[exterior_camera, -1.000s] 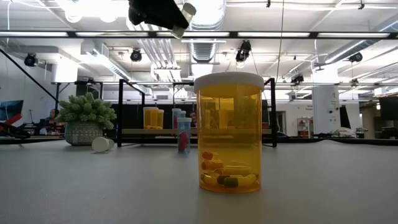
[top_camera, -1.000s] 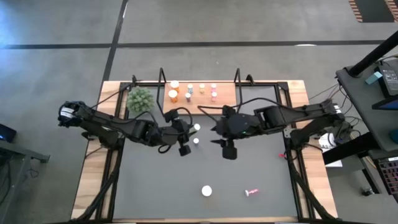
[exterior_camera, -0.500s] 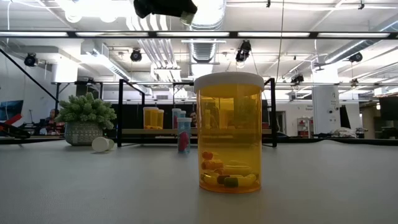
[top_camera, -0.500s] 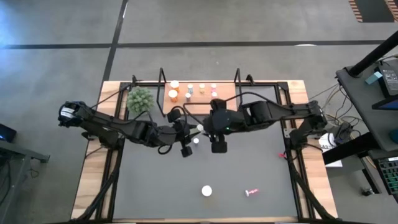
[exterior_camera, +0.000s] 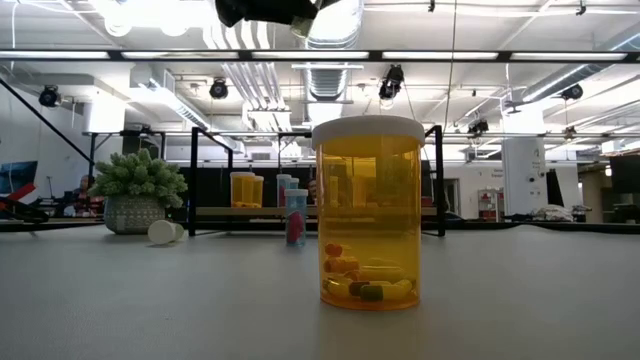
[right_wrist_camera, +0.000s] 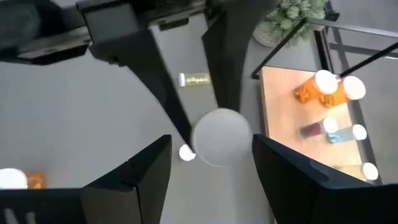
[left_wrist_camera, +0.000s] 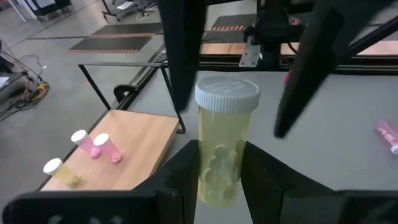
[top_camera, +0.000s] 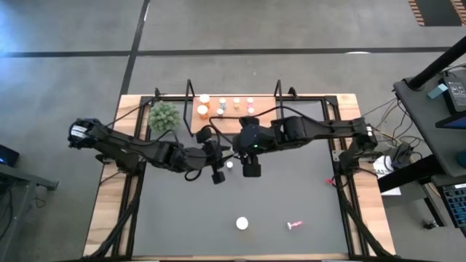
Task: Pick and place medicine bottles onto shelf by color
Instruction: Put the bottom yellow pill bottle on the shelf aligned with the other yellow pill bottle
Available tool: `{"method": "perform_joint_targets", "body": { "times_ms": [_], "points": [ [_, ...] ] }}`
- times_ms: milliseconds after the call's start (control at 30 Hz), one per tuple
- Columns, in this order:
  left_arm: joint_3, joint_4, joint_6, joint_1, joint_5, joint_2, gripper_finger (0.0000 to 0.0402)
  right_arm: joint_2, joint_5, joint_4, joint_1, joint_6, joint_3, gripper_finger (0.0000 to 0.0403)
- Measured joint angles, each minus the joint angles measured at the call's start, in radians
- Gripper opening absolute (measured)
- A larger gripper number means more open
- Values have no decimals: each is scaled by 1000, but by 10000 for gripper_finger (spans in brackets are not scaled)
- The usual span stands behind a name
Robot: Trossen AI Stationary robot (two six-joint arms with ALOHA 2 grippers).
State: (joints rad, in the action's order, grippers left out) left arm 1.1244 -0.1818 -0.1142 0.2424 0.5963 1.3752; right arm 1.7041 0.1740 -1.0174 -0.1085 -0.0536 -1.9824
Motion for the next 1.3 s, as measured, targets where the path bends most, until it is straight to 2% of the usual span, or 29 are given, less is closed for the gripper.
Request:
{"method": "perform_joint_targets", "body": {
  "times_ms": [533, 1033, 1300],
  "points": [
    [-1, 9, 24, 0, 12, 1, 83, 1, -1, 30, 0, 0, 1, 211],
    [-3, 9, 23, 0, 11, 1, 83, 1, 2, 28, 0, 0, 1, 115],
    [-4, 16, 16, 0, 11, 1, 100, 0, 2, 28, 0, 0, 2, 117]
  ]
}}
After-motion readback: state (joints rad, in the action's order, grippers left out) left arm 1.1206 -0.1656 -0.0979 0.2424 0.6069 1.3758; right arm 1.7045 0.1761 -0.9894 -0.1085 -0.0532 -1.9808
